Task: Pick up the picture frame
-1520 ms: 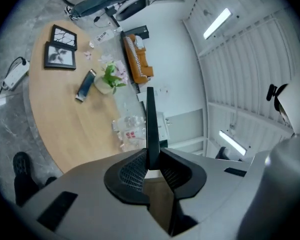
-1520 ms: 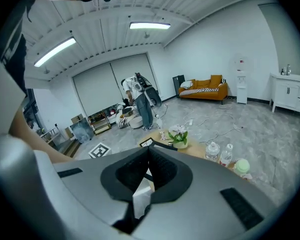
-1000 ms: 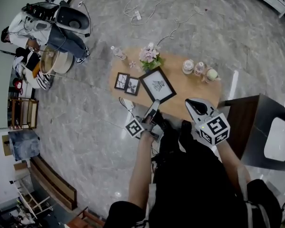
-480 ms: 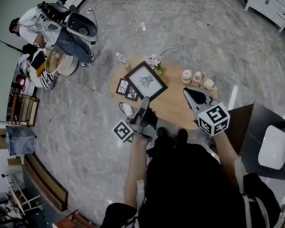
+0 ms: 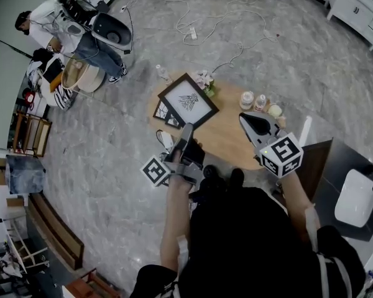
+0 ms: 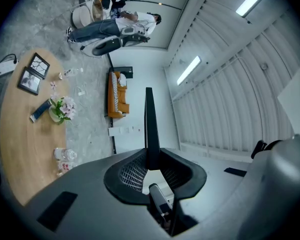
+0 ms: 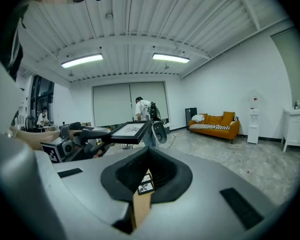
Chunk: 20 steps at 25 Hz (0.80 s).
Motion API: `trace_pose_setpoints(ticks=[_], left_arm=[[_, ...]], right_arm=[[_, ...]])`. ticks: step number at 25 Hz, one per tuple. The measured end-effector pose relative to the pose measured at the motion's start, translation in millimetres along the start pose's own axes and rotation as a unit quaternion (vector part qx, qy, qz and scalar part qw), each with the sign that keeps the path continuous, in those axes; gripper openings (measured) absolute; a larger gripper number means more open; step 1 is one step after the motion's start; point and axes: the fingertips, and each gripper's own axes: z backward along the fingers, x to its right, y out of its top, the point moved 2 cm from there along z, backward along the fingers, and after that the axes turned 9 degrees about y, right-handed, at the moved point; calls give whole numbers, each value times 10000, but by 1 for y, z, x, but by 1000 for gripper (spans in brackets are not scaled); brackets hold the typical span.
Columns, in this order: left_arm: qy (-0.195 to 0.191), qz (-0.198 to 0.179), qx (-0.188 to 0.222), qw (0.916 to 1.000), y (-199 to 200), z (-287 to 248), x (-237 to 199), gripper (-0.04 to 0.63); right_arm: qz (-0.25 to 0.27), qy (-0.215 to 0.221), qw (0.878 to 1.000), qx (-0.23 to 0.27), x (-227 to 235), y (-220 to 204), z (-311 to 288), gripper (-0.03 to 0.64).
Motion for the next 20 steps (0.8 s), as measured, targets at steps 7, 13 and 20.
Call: trace_pose_setpoints(ticks=[7, 13, 20], left_arm=[[14, 58, 28, 10000, -3, 0, -2, 78], [25, 49, 55, 10000, -2, 5, 0, 78], [69, 89, 101, 9999, -6, 5, 0, 78]], right_arm=[[-114, 12, 9999, 0, 0, -2, 2, 12], [-53, 19, 10000, -1, -5, 2, -1, 12], [-17, 24, 10000, 22, -1, 7, 2, 12]])
